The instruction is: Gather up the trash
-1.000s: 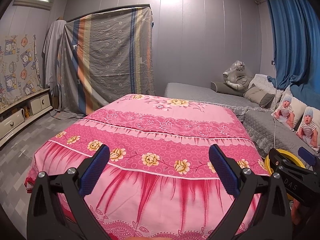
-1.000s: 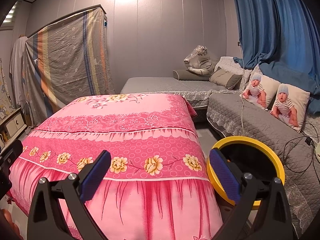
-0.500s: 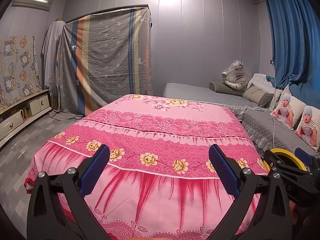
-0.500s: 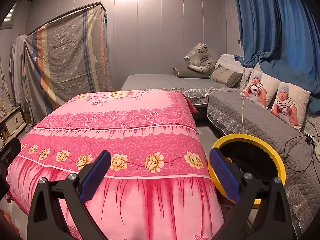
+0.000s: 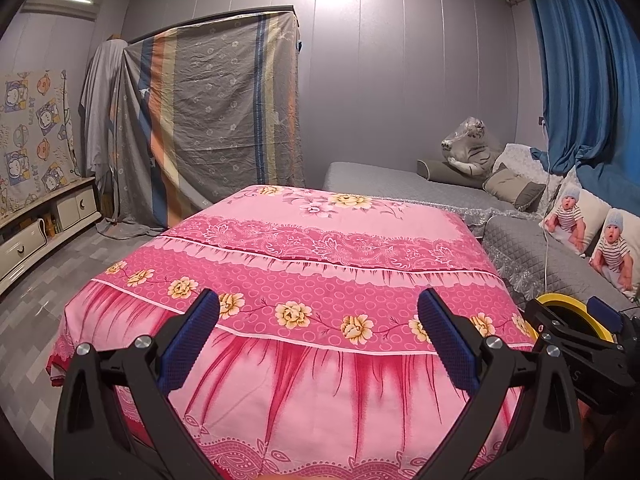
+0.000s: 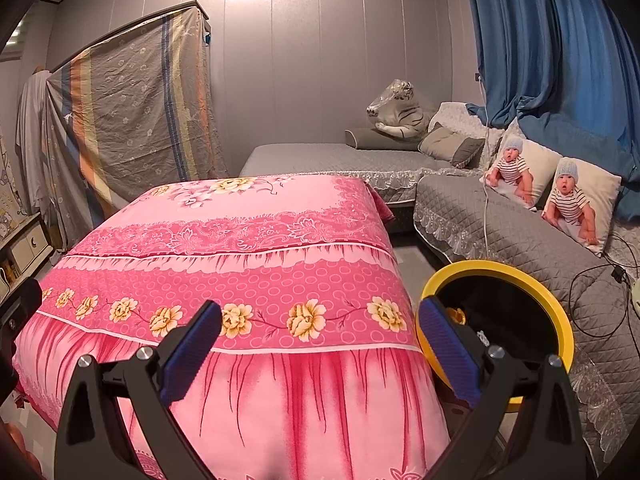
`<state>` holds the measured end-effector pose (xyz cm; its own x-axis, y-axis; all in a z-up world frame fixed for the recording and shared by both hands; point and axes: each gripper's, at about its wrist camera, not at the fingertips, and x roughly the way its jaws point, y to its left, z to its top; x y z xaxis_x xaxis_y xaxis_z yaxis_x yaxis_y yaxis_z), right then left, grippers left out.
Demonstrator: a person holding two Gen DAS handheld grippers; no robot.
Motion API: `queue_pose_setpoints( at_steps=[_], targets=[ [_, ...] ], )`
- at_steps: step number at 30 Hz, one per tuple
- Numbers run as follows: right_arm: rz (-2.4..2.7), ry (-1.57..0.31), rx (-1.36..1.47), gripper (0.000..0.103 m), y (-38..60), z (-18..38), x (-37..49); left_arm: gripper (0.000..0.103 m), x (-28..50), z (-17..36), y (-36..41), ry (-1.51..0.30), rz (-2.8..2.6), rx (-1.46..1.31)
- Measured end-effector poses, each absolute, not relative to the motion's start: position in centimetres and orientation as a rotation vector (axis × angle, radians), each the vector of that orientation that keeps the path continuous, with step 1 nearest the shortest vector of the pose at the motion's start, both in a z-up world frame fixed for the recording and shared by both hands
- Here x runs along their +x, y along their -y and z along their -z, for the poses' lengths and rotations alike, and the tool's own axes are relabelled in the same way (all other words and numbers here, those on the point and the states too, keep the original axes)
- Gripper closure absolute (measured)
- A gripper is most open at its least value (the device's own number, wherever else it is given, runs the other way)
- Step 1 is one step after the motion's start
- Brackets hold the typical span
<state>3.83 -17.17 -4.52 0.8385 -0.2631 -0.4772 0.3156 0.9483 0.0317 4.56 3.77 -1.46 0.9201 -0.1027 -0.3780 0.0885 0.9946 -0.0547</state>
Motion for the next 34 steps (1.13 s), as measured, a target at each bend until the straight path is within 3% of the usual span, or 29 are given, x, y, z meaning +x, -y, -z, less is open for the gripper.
queue_pose_setpoints(
  at_steps=[34],
  targets=[
    [0.308,-0.508,0.123,0.008,17.53,5.13,4.11,0.008,4.70,1.76,-3.20,-0.406,0.111,-0.027]
  ],
)
